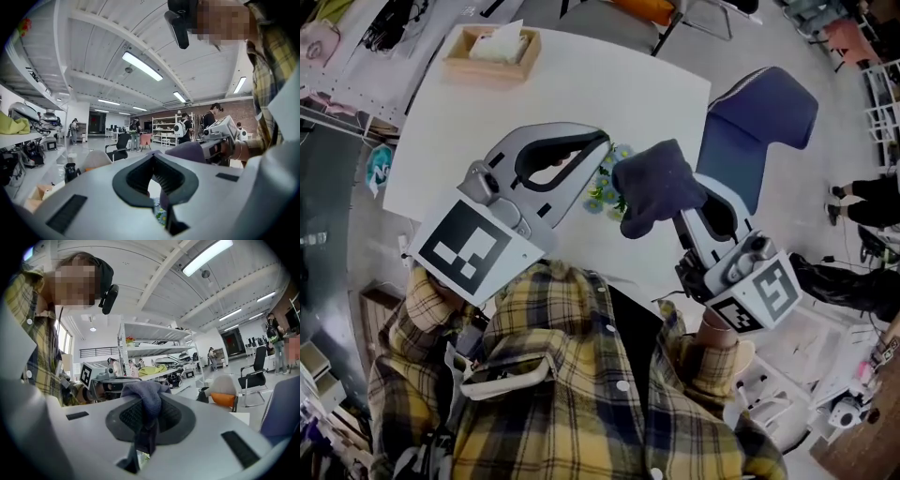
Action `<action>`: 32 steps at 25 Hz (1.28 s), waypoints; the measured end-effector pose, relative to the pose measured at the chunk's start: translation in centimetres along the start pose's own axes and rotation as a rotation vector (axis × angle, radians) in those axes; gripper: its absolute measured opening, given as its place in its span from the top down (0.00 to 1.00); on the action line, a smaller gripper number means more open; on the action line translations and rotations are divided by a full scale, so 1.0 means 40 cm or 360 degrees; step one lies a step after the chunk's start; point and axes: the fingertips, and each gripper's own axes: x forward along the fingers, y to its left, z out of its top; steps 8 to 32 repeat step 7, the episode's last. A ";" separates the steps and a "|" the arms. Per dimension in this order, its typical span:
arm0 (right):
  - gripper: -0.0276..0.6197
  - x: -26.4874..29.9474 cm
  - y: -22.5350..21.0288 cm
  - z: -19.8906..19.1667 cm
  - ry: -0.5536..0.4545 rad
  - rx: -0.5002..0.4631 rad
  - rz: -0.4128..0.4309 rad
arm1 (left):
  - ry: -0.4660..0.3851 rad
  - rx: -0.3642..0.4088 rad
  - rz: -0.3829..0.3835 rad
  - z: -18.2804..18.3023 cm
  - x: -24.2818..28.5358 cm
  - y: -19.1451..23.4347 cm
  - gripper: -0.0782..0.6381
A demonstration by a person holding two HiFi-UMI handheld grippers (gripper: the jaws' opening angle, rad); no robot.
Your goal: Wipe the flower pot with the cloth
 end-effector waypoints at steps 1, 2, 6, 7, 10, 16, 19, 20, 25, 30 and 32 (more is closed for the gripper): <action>0.92 0.005 0.002 -0.002 0.0004 0.0004 0.0003 | -0.0012 0.0000 0.0009 0.006 -0.004 0.008 0.88; 0.92 0.009 0.004 -0.003 0.0004 0.0007 0.0005 | -0.0018 0.0002 0.0010 0.009 -0.008 0.014 0.88; 0.92 0.013 0.004 0.000 -0.0014 0.0002 -0.0004 | -0.0006 0.0008 -0.0039 0.006 -0.008 0.024 0.88; 0.92 0.013 0.004 0.001 -0.0018 -0.0001 -0.0009 | -0.0004 0.0009 -0.0058 0.004 -0.006 0.024 0.88; 0.92 0.013 0.004 0.001 -0.0018 -0.0001 -0.0009 | -0.0004 0.0009 -0.0058 0.004 -0.006 0.024 0.88; 0.92 0.013 0.004 0.001 -0.0018 -0.0001 -0.0009 | -0.0004 0.0009 -0.0058 0.004 -0.006 0.024 0.88; 0.92 0.013 0.004 0.001 -0.0018 -0.0001 -0.0009 | -0.0004 0.0009 -0.0058 0.004 -0.006 0.024 0.88; 0.92 0.013 0.004 0.001 -0.0018 -0.0001 -0.0009 | -0.0004 0.0009 -0.0058 0.004 -0.006 0.024 0.88; 0.92 0.013 0.004 0.001 -0.0018 -0.0001 -0.0009 | -0.0004 0.0009 -0.0058 0.004 -0.006 0.024 0.88; 0.92 0.013 0.004 0.001 -0.0018 -0.0001 -0.0009 | -0.0004 0.0009 -0.0058 0.004 -0.006 0.024 0.88; 0.92 0.013 0.004 0.001 -0.0018 -0.0001 -0.0009 | -0.0004 0.0009 -0.0058 0.004 -0.006 0.024 0.88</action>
